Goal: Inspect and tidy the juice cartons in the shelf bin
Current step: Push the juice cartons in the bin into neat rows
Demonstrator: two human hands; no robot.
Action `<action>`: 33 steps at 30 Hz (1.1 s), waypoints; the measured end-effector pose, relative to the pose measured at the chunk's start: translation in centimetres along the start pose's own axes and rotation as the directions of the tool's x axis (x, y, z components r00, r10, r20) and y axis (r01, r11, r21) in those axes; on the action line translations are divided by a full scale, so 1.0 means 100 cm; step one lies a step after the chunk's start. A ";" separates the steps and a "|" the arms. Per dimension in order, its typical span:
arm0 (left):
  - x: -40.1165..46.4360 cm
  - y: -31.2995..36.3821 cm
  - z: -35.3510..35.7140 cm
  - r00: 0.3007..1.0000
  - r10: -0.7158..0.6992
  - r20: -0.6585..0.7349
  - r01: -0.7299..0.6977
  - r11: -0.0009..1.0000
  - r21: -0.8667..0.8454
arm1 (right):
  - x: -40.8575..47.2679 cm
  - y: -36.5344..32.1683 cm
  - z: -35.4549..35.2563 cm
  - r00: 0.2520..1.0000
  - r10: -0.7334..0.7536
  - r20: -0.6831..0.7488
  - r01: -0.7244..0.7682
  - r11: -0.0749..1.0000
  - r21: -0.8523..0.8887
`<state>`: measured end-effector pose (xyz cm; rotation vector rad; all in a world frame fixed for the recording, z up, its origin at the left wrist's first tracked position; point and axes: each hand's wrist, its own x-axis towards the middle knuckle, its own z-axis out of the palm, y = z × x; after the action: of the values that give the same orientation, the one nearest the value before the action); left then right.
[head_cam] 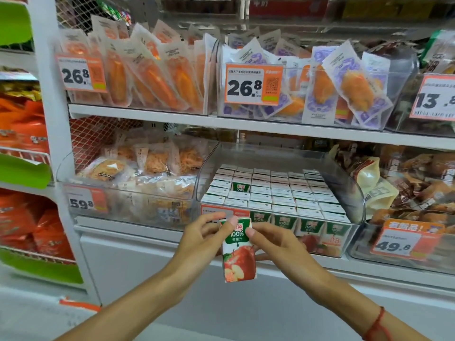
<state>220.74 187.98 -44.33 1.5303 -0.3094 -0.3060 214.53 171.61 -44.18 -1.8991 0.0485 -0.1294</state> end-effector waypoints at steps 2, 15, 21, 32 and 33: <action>0.001 -0.001 0.000 0.997 -0.045 0.057 0.044 0.999 0.005 | 0.002 0.000 0.000 0.999 0.020 -0.029 -0.018 0.999 0.051; 0.003 -0.010 -0.003 0.988 -0.087 0.125 0.090 0.996 -0.013 | 0.004 0.003 -0.010 0.982 0.107 0.157 -0.126 0.985 0.118; 0.004 -0.009 -0.003 0.991 -0.072 0.116 0.073 0.997 0.000 | 0.005 0.002 -0.012 0.989 0.105 0.099 -0.119 0.982 0.147; 0.005 -0.013 -0.001 0.997 -0.073 0.038 0.070 0.995 0.069 | 0.002 0.004 0.006 0.983 -0.142 -0.115 0.095 0.935 -0.342; 0.006 -0.013 -0.002 0.994 -0.098 0.050 0.093 0.992 0.087 | 0.001 0.005 0.007 0.982 -0.162 -0.095 0.115 0.919 -0.378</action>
<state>221.33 187.92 -45.62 1.6256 -0.2951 -0.4145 214.76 172.14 -44.84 -2.2719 0.0239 -0.3576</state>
